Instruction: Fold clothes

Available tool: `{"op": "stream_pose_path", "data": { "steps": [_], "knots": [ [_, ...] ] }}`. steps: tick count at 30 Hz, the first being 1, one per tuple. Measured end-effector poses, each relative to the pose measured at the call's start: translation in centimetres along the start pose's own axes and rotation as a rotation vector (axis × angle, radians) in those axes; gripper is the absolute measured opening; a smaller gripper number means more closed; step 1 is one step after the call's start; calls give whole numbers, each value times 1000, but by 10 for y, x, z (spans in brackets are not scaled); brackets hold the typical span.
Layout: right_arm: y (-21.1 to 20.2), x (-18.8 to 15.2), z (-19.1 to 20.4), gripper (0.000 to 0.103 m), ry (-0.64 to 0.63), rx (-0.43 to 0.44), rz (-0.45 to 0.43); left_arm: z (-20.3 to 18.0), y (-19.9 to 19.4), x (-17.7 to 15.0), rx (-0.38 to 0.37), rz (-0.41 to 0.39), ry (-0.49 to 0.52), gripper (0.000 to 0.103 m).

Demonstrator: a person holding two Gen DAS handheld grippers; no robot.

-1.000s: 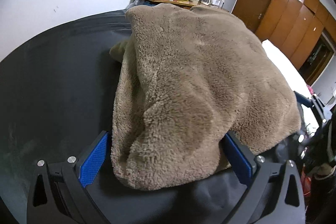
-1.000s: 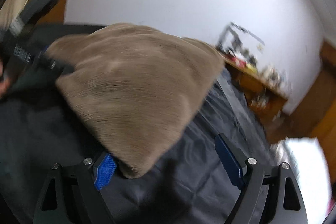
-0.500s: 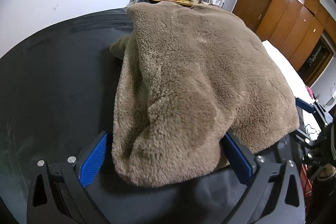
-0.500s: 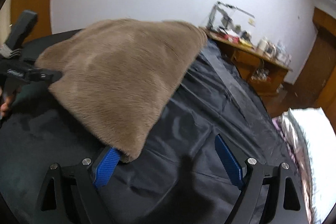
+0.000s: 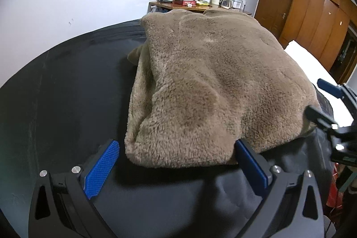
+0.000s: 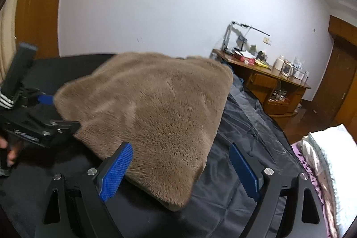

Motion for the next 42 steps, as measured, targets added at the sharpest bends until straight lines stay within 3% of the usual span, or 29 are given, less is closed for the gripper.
{"op": "stream_pose_path", "data": {
  "steps": [5, 14, 19, 22, 26, 33, 42],
  "knots": [
    [17, -10, -2, 90, 45, -4, 67, 3, 2, -6, -8, 9, -12, 103],
    [18, -10, 9, 90, -1, -66, 85, 8, -4, -16, -13, 22, -28, 103],
    [-1, -2, 13, 91, 14, -83, 16, 16, -30, -22, 14, -1, -29, 103],
    [-13, 10, 23, 91, 23, -52, -42, 39, -49, -20, 39, -20, -101, 103],
    [-18, 29, 52, 91, -31, -6, -93, 71, -65, -23, 60, -53, -217, 103],
    [2, 59, 118, 91, -170, 30, -125, 93, -71, -36, 127, -61, -270, 103],
    [47, 57, 159, 91, -278, 4, -14, 95, -70, -45, 119, -39, -298, 103]
  ]
}}
Point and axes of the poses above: each gripper's, at about its wrist camera, not at the fingertips, and y roughly the way its jaws point, z to its left, x to its top, the point moved 3 cm from there along y, roughly the way its jaws point, and after that the axes turned 4 degrees about -x, right-handed, at the moved point
